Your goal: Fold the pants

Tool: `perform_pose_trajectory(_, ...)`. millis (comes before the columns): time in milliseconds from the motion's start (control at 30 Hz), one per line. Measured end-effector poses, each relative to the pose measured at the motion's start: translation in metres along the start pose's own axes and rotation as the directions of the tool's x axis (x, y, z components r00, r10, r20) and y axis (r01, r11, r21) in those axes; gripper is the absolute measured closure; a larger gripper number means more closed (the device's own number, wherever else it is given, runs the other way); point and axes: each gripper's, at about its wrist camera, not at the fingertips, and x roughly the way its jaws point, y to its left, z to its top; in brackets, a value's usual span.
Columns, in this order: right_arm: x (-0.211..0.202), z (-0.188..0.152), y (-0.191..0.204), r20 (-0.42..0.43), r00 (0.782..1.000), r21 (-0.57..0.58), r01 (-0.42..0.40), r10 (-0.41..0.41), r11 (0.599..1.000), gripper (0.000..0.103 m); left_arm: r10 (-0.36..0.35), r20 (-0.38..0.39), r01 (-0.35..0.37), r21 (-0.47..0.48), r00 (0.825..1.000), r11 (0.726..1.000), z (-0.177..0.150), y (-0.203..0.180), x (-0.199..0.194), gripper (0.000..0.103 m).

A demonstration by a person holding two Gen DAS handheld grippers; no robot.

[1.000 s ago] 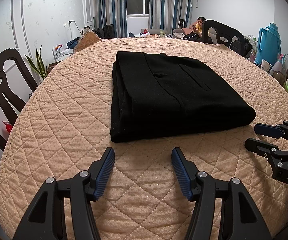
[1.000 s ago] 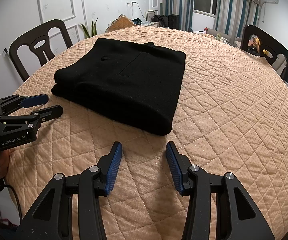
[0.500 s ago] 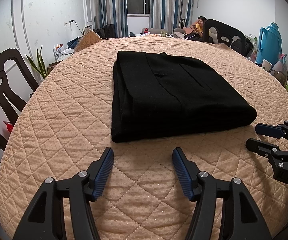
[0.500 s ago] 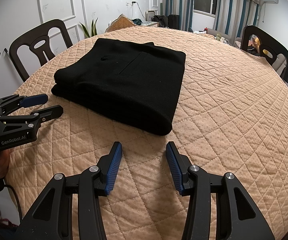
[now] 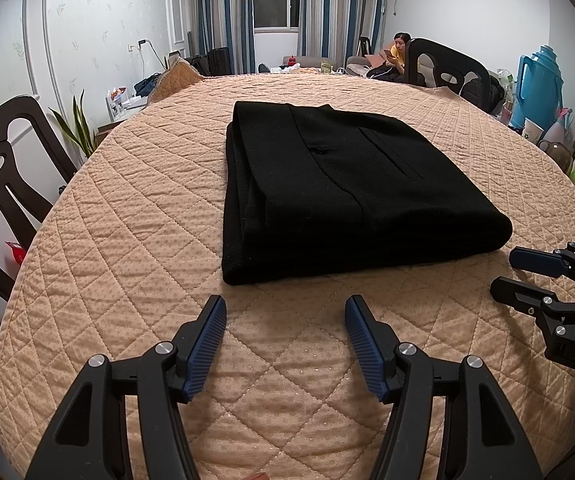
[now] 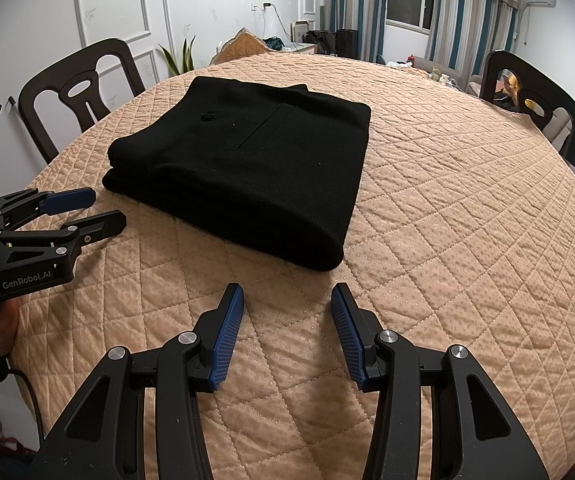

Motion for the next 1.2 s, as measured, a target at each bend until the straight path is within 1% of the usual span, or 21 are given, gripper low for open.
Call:
perform_pose_trajectory(133,0.0001,0.0001,0.0004,0.000,1.000,0.000,0.000,0.000,1.000,0.056,0.003,-0.002,-0.003,-0.004,1.000,1.000,-0.0010,0.0014,0.0004,0.036)
perform_pose_trajectory(233,0.0001,0.0001,0.0004,0.000,1.000,0.000,0.000,0.000,1.000,0.056,0.016,-0.010,-0.016,-0.014,1.000,1.000,-0.0007,0.0035,0.0018,0.028)
perform_pose_trajectory(300,0.0002,0.0002,0.0007,0.000,1.000,0.000,0.000,0.000,1.000,0.056,0.002,-0.014,-0.003,-0.020,1.000,1.000,-0.0004,0.0055,0.0024,0.025)
perform_pose_trajectory(433,0.0002,0.0001,0.0005,0.000,1.000,0.000,0.000,0.000,1.000,0.056,0.015,-0.018,-0.015,-0.009,1.000,1.000,0.0000,0.0023,0.0020,0.024)
perform_pose_trajectory(1200,0.0000,0.0001,0.0004,0.000,1.000,0.000,0.000,0.000,1.000,0.056,0.010,-0.024,-0.010,-0.007,1.000,1.000,-0.0005,-0.0001,0.0015,0.022)
